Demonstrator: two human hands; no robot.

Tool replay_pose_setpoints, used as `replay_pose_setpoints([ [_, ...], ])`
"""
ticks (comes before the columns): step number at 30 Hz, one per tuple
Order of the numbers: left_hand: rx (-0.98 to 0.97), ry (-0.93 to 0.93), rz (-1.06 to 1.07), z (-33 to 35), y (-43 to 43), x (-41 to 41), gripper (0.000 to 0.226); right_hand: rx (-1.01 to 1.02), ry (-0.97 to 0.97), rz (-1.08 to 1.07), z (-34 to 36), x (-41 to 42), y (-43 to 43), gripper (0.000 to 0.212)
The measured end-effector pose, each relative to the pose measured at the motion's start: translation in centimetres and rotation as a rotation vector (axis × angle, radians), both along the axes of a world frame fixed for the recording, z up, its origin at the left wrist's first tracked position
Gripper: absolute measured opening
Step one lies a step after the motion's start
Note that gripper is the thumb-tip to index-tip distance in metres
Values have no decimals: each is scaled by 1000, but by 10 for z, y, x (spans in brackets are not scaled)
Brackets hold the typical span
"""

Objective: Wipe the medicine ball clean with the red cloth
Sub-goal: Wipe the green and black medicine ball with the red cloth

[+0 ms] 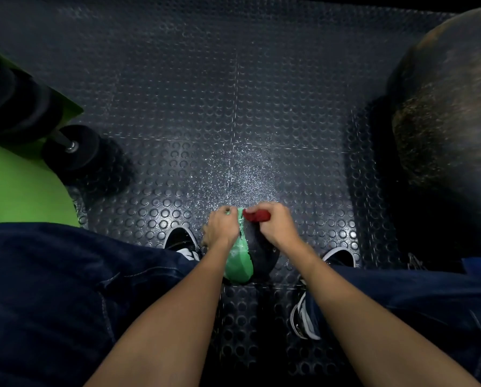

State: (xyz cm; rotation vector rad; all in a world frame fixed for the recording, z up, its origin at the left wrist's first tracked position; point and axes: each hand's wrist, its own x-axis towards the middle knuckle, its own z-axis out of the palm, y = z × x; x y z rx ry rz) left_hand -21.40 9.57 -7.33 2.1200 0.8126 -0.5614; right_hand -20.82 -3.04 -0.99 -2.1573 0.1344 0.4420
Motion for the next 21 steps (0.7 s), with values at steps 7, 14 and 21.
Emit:
replay_pose_setpoints([
  [7, -33, -47, 5, -12, 1, -2, 62, -13, 97, -41, 10, 26, -17, 48],
  [14, -59, -57, 4, 2, 9, -2, 35, 147, 123, 70, 8, 3, -17, 44],
  [21, -60, -71, -5, -3, 8, 1, 35, 1, 166, -150, -10, 11, -24, 49],
])
